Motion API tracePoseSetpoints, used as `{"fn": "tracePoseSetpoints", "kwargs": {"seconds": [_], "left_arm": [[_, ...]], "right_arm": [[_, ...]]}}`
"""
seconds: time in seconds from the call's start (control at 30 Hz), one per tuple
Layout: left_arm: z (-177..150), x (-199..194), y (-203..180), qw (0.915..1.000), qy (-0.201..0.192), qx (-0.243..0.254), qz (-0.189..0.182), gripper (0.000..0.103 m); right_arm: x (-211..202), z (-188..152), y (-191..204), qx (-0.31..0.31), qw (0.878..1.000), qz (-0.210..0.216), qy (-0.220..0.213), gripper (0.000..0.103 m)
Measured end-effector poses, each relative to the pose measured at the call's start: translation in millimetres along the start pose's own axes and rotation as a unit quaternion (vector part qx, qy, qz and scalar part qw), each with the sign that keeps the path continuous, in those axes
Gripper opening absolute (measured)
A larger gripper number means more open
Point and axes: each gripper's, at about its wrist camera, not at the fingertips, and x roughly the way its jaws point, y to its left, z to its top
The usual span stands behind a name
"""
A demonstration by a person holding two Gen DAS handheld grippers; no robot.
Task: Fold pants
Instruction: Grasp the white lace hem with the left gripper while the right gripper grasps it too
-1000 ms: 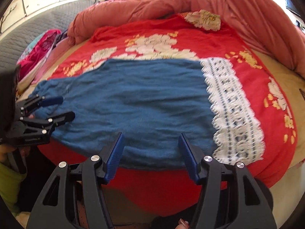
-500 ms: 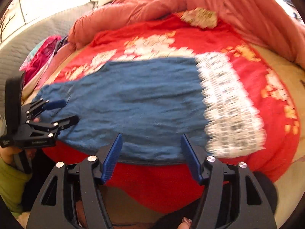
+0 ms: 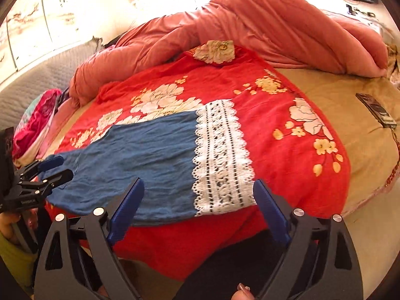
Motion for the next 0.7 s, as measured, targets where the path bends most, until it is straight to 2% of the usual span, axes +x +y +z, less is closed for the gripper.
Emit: {"fn": "tracePoseSetpoints", "kwargs": {"seconds": [0.13,0.33,0.53,0.7], "left_arm": [[21.7,6.3,-16.6,0.9998,-0.002,0.021,0.0,0.085],[64.2,31.0,-46.4,0.9975,0.01,0.063,-0.028,0.089],[108.6,79.9,-69.1,0.9934,0.046,0.077,-0.072,0.09],[135.2,119.7,-79.1,0.9895,0.073,0.093,-0.082,0.09]], "right_arm": [[-0.5,-1.8,-9.3,0.01,1.0,0.003,-0.001,0.088],[1.4,-3.6,-27.1,0.031,0.999,0.007,0.0,0.088],[9.3,-4.4,-34.9,0.048,0.999,0.024,0.005,0.088],[18.4,-1.5,-31.9,0.05,0.998,0.037,0.01,0.088]]}}
